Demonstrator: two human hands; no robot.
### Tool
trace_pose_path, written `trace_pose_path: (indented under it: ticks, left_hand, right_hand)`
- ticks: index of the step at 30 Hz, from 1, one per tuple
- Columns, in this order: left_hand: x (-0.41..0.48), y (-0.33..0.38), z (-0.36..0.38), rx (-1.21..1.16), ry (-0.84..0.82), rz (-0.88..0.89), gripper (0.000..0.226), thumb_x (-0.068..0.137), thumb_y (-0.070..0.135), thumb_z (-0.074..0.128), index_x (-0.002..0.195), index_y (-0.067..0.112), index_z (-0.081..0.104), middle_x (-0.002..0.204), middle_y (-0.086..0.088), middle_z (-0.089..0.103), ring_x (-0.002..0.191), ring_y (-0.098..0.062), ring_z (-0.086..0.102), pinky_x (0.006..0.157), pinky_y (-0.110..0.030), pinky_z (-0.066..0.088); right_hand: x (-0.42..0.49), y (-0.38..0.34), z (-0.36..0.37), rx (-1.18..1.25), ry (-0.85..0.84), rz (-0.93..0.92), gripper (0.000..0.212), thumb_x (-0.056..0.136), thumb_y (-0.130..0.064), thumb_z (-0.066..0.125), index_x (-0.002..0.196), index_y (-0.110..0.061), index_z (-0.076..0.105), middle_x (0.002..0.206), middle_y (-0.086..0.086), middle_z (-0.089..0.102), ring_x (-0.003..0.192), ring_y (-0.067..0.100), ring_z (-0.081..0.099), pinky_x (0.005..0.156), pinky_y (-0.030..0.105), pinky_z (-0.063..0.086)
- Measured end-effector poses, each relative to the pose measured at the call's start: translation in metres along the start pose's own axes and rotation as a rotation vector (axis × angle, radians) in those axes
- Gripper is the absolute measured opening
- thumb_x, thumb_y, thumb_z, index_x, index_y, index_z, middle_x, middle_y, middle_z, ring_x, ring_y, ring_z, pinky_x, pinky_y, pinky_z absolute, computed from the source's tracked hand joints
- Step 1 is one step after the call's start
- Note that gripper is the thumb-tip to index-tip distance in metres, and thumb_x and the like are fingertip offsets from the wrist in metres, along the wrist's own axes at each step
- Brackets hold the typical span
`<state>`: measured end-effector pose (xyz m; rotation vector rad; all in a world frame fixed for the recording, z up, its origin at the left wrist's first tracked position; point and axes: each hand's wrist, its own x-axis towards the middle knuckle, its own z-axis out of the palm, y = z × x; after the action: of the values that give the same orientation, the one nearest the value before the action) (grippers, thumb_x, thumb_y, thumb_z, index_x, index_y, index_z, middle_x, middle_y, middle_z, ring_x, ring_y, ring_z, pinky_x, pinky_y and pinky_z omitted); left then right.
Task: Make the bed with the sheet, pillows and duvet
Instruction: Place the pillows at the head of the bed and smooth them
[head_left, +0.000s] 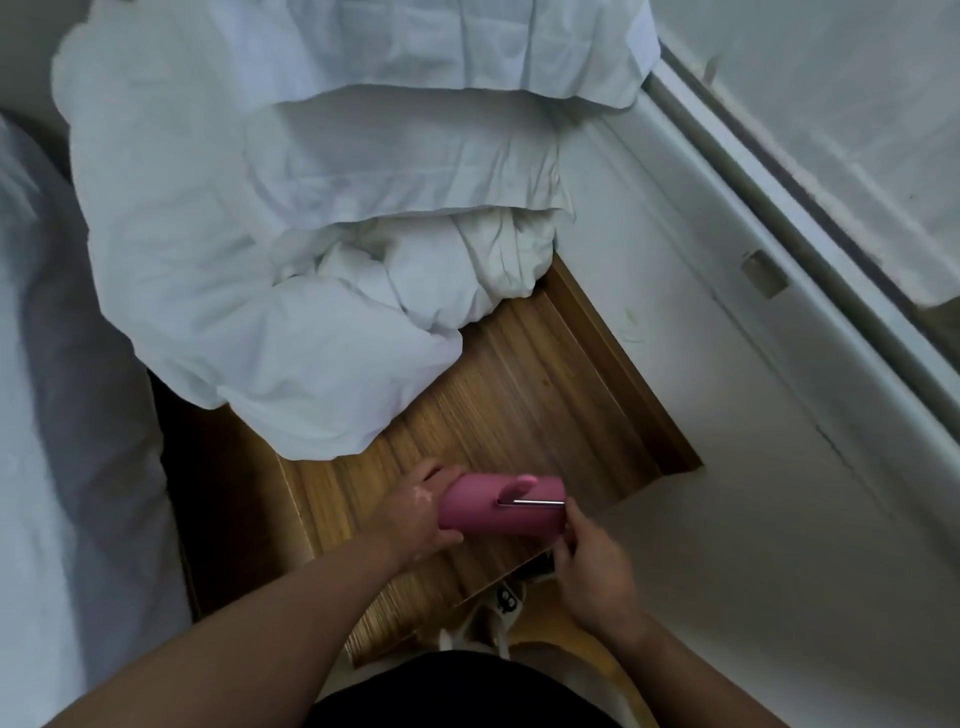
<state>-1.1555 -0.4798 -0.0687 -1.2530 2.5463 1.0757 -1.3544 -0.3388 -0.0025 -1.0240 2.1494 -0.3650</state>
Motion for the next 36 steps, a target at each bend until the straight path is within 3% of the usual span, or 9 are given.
trace_pose_path:
  ticks: [7,10,13,16,19,25,28,31,36]
  left_hand:
    - [-0.002,0.006,-0.02,-0.011,-0.112,-0.119,0.104,0.072,0.043,0.084,0.153,0.038,0.019,0.158,0.003,0.024,0.137,-0.022,0.04,0.11,-0.035,0.039]
    - [-0.014,-0.01,-0.038,-0.011,-0.05,-0.101,0.085,0.081,0.048,0.074,0.152,0.032,0.03,0.152,0.001,0.038,0.136,-0.02,0.042,0.11,-0.029,0.034]
    - [-0.026,-0.036,-0.063,-0.065,0.026,-0.102,0.06,0.086,0.049,0.068,0.139,0.026,0.051,0.136,0.004,0.056,0.125,-0.014,0.052,0.106,-0.026,0.04]
    - [-0.04,-0.071,-0.092,-0.239,0.076,-0.12,0.036,0.08,0.04,0.077,0.114,0.032,0.068,0.105,0.015,0.071,0.096,0.001,0.064,0.093,-0.021,0.049]
    - [-0.053,-0.125,-0.142,-0.363,0.087,-0.119,0.025,0.071,0.034,0.082,0.088,0.047,0.068,0.082,0.022,0.073,0.079,0.006,0.068,0.084,-0.026,0.056]
    - [-0.033,-0.184,-0.325,-0.354,0.354,-0.049,0.014,0.077,0.033,0.083,0.073,0.043,0.074,0.076,0.028,0.07,0.075,0.007,0.066,0.073,-0.009,0.049]
    - [-0.002,-0.168,-0.411,-0.445,0.503,0.075,0.012,0.082,0.031,0.079,0.089,0.038,0.072,0.083,0.019,0.073,0.078,0.001,0.069,0.075,-0.013,0.052]
    - [0.041,-0.131,-0.479,-0.6,0.516,0.137,0.029,0.086,0.042,0.073,0.112,0.037,0.063,0.1,0.011,0.07,0.087,-0.006,0.069,0.085,-0.036,0.058]
    - [0.105,-0.045,-0.565,-0.898,0.407,0.143,0.089,0.071,0.07,0.07,0.146,0.037,0.034,0.126,0.005,0.054,0.102,-0.02,0.062,0.083,-0.046,0.061]
  right_hand:
    - [0.009,0.014,-0.012,0.124,-0.016,0.045,0.051,0.092,-0.015,0.066,0.139,-0.029,0.052,0.108,-0.021,0.066,0.083,-0.012,0.059,0.072,0.005,0.04]
    - [0.006,0.001,-0.016,0.115,0.049,0.103,0.055,0.094,-0.018,0.065,0.144,-0.026,0.044,0.117,-0.005,0.065,0.085,0.001,0.059,0.075,0.016,0.045]
    - [0.006,-0.02,-0.025,0.105,0.185,0.161,0.055,0.095,-0.021,0.064,0.145,-0.028,0.042,0.095,-0.016,0.059,0.071,-0.007,0.054,0.06,0.012,0.04]
    - [0.005,-0.052,-0.028,0.118,0.345,0.195,0.049,0.093,-0.016,0.066,0.138,-0.025,0.049,0.1,-0.012,0.064,0.082,0.006,0.06,0.074,0.031,0.05]
    - [0.009,-0.111,-0.037,0.137,0.501,0.164,0.039,0.088,-0.015,0.07,0.122,-0.031,0.058,0.1,-0.014,0.068,0.095,0.018,0.066,0.088,0.044,0.052]
    - [0.049,-0.307,-0.111,0.173,0.771,-0.146,0.034,0.09,-0.046,0.062,0.123,-0.048,0.053,0.111,-0.028,0.061,0.091,-0.004,0.064,0.078,0.027,0.051]
    - [0.069,-0.381,-0.151,0.333,0.891,-0.227,0.044,0.088,-0.061,0.056,0.127,-0.043,0.051,0.125,-0.014,0.061,0.1,0.015,0.066,0.088,0.044,0.053]
    - [0.091,-0.431,-0.188,0.244,0.888,-0.233,0.068,0.082,-0.074,0.054,0.137,-0.036,0.047,0.14,0.002,0.055,0.113,0.021,0.058,0.095,0.04,0.045]
    - [0.153,-0.481,-0.24,-0.008,0.708,-0.172,0.102,0.071,-0.089,0.049,0.151,-0.028,0.035,0.156,0.007,0.038,0.142,0.027,0.034,0.118,0.041,0.026]
